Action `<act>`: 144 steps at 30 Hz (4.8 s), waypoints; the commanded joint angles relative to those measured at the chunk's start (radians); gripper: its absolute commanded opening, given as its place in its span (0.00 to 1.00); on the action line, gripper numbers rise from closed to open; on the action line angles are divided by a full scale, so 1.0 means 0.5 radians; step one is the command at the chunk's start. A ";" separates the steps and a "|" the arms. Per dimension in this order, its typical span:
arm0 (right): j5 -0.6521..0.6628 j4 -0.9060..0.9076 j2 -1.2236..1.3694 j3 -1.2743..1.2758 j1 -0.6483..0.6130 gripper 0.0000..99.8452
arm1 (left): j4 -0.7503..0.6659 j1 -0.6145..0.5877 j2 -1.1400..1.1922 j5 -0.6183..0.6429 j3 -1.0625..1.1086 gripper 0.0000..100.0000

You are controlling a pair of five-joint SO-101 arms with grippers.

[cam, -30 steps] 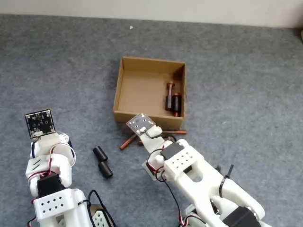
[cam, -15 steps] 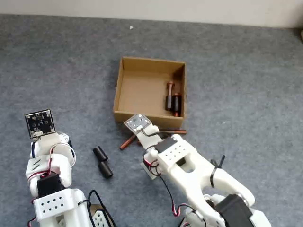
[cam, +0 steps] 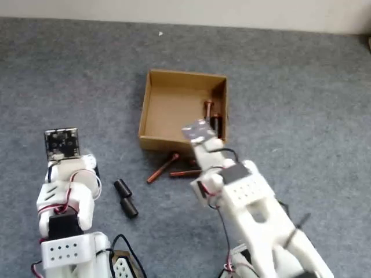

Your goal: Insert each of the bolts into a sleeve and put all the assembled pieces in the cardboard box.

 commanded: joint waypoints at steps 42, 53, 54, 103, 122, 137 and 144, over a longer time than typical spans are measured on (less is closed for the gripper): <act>-0.313 -0.210 -1.643 0.520 0.502 0.01 | 0.694 1.275 3.408 -0.715 -2.358 0.13; -0.310 -0.210 -1.643 0.520 0.502 0.01 | 0.694 1.272 3.715 -0.457 -2.588 0.10; -0.310 -0.210 -1.643 0.520 0.502 0.01 | 0.694 1.278 3.712 -0.454 -2.588 0.07; -0.187 -0.367 -2.331 0.824 0.091 0.01 | -0.052 1.315 -0.060 0.466 -0.855 0.00; 0.104 -0.747 -2.331 1.045 -0.247 0.01 | -0.552 1.775 -0.269 0.466 -0.535 0.01; 0.110 -0.735 -2.331 1.026 -0.250 0.01 | -0.700 1.778 -0.272 0.466 -0.302 0.01; 0.114 -0.735 -2.334 0.962 -0.253 0.01 | -0.694 1.766 -0.287 0.460 -0.253 0.01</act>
